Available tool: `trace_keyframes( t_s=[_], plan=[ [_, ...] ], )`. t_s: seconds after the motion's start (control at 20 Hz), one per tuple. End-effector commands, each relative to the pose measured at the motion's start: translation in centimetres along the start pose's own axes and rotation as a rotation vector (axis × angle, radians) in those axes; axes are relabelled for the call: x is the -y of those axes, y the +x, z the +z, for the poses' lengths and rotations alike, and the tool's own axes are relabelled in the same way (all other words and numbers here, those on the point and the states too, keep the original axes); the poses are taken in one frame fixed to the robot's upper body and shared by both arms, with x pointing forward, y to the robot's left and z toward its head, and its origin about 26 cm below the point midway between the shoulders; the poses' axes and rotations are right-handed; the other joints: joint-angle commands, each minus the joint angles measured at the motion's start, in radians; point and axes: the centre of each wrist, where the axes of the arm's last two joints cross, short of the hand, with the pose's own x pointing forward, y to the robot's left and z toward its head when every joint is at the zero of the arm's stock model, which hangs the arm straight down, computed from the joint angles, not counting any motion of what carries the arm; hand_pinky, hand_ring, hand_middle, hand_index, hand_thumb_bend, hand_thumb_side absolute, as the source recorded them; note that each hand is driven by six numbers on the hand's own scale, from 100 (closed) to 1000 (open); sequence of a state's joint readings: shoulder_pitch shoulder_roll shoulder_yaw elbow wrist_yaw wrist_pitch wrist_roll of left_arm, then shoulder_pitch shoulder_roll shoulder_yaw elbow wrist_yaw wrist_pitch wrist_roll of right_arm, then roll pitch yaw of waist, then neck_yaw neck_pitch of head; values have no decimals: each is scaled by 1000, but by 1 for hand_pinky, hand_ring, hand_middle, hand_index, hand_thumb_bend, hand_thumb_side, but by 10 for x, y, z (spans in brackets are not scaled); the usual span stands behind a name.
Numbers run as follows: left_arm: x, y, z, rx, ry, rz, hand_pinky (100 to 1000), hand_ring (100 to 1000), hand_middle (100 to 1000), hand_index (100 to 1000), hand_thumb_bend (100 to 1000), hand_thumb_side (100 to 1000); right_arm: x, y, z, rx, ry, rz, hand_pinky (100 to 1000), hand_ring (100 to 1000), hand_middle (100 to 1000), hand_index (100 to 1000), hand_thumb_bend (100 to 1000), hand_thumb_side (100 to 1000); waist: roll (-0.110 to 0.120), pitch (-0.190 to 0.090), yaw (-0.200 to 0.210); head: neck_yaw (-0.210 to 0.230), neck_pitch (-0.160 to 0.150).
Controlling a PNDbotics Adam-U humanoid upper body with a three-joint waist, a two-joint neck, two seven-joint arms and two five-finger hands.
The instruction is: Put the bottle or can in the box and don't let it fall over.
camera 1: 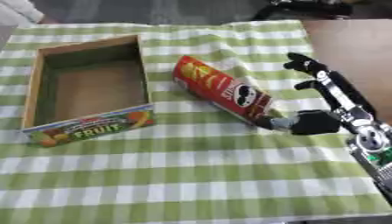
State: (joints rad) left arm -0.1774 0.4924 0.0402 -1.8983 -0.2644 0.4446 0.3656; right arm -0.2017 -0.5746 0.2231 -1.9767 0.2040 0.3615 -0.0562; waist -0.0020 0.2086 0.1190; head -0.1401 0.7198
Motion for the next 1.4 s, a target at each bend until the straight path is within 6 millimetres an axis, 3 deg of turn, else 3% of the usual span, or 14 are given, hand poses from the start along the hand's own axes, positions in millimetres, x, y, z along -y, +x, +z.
trace_keyframes(
  t_s=[0.05, 0.8, 1.2, 1.4],
  plan=[
    [-7, 4, -4, 28, 13, -15, 594, 638, 624, 728, 100, 651, 1, 7, 1, 11, -10, -11, 777, 971, 853, 982, 835, 296, -6, -29, 3, -2, -1],
    [-6, 5, -4, 31, 10, -11, 594, 638, 624, 728, 100, 651, -6, 13, -3, -31, -15, -35, 777, 974, 858, 968, 846, 282, -6, -25, 9, -5, -5],
    [-6, 5, -4, 30, 10, -10, 594, 638, 623, 728, 100, 651, -5, 14, -7, 5, -65, 165, 793, 970, 867, 958, 798, 326, -7, -24, 8, -6, -2],
    [-6, 5, -4, 28, 10, -9, 594, 637, 623, 727, 100, 650, -9, 13, -10, -5, -49, 117, 792, 972, 858, 968, 857, 272, -6, -25, 8, -8, -6]
  ],
)
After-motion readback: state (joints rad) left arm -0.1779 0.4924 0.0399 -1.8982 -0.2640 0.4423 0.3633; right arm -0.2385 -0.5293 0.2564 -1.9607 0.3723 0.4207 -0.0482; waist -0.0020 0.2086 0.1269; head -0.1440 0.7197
